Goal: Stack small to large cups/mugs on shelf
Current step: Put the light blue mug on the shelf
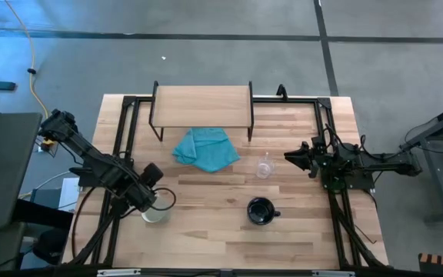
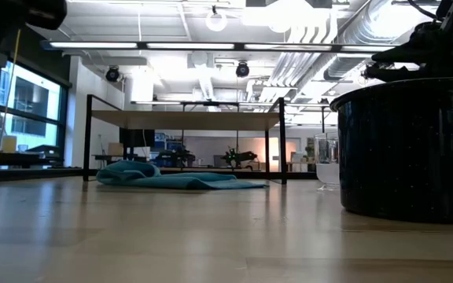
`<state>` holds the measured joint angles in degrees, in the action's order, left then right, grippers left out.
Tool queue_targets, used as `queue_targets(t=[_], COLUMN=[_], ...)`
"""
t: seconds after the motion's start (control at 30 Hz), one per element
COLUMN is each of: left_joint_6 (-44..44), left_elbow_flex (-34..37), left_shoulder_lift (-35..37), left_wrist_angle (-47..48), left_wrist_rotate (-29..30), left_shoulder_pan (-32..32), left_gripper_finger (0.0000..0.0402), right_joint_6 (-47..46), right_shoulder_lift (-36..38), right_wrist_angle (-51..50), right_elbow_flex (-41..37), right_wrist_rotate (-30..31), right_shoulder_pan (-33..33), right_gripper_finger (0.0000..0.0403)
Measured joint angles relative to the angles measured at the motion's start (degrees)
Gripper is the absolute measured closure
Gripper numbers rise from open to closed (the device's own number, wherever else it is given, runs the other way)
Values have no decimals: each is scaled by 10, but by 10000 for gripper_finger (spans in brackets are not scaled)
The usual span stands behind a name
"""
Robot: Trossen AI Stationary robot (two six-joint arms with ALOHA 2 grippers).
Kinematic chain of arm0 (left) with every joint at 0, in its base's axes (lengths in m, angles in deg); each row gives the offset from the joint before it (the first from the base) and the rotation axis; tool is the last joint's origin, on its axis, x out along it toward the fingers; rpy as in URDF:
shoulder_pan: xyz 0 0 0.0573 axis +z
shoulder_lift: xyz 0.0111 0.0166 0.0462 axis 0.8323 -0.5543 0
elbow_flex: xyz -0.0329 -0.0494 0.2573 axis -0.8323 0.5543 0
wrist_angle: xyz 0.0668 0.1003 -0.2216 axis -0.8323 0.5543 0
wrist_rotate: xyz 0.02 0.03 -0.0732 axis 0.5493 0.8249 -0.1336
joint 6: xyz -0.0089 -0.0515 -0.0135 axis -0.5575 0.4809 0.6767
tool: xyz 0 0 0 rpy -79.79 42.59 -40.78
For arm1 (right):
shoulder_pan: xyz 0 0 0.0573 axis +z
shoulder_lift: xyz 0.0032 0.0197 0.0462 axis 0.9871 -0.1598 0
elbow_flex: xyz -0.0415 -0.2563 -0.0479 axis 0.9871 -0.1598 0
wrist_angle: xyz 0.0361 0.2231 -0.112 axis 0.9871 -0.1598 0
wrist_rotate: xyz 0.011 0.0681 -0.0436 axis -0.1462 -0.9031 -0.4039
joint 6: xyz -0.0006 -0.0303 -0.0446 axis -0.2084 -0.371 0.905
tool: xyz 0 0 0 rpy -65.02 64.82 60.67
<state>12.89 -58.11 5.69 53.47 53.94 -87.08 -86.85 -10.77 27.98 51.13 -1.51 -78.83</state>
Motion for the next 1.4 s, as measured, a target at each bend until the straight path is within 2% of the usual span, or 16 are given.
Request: queue_targets(t=[0.2, 0.6, 1.0, 1.2, 1.4], left_joint_6=[-69, -133, -134, -55, 26], left_elbow_flex=[34, 93, 126, 126, 126], left_shoulder_lift=[0, 0, 0, 0, 0], left_wrist_angle=[-42, -146, -205, -206, -207], left_wrist_rotate=[14, 19, 31, 42, 42], left_shoulder_pan=[0, 0, 0, 0, 0], left_gripper_finger=[202, 202, 202, 208, 264], right_joint_6=[1, -13, -14, -14, -9], right_shoulder_lift=[0, 0, 0, 0, 0], right_wrist_angle=[0, 0, 0, 0, 0], right_elbow_flex=[0, 0, 0, 0, 0], right_wrist_rotate=[0, 0, 0, 0, 0], right_shoulder_pan=[0, 0, 0, 0, 0], right_gripper_finger=[302, 302, 302, 302, 302])
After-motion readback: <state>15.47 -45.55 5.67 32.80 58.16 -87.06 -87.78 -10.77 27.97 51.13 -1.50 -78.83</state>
